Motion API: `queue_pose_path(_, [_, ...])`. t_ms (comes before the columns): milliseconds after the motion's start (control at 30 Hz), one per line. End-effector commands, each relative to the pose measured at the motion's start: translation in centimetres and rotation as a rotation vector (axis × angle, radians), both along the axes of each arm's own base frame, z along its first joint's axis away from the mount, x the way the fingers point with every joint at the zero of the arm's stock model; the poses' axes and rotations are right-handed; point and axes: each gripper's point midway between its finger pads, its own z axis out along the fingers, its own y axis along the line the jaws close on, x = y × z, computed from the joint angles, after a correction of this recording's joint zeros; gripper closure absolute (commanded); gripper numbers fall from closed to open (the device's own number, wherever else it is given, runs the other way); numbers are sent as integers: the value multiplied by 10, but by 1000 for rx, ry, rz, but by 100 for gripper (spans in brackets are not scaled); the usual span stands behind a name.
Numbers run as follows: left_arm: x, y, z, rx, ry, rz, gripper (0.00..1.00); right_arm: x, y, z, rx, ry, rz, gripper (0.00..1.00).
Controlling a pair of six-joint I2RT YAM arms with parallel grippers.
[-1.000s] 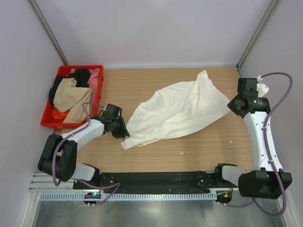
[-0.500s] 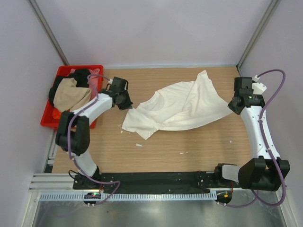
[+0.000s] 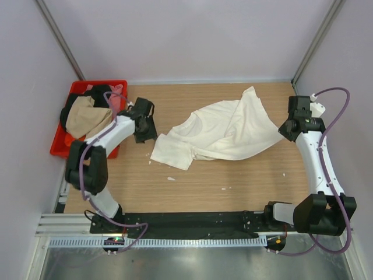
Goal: Fold and stack the t-shirts
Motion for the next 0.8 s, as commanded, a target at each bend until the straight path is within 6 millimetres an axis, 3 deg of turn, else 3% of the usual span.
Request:
queue_pose_path(0, [-33, 17, 13, 16, -8, 49, 49, 11, 6, 15, 23, -84, 32, 99])
queue_pose_path(33, [-48, 20, 12, -1, -7, 53, 49, 12, 6, 16, 21, -85, 39, 99])
queue_pose_path(133, [-66, 12, 15, -102, -35, 74, 49, 11, 5, 14, 15, -77, 42, 99])
queue_pose_path(233, [-68, 2, 22, -200, -79, 108, 49, 12, 9, 11, 34, -83, 51, 99])
queue_pose_path(333, [-69, -1, 15, -234, -87, 138, 51, 14, 11, 9, 44, -83, 57, 99])
queue_pose_path(500, [-74, -13, -12, -279, -17, 126, 55, 14, 12, 7, 55, -74, 60, 99])
queue_pose_path(767, [-73, -3, -42, -211, 19, 153, 54, 14, 14, 0, 60, -73, 66, 99])
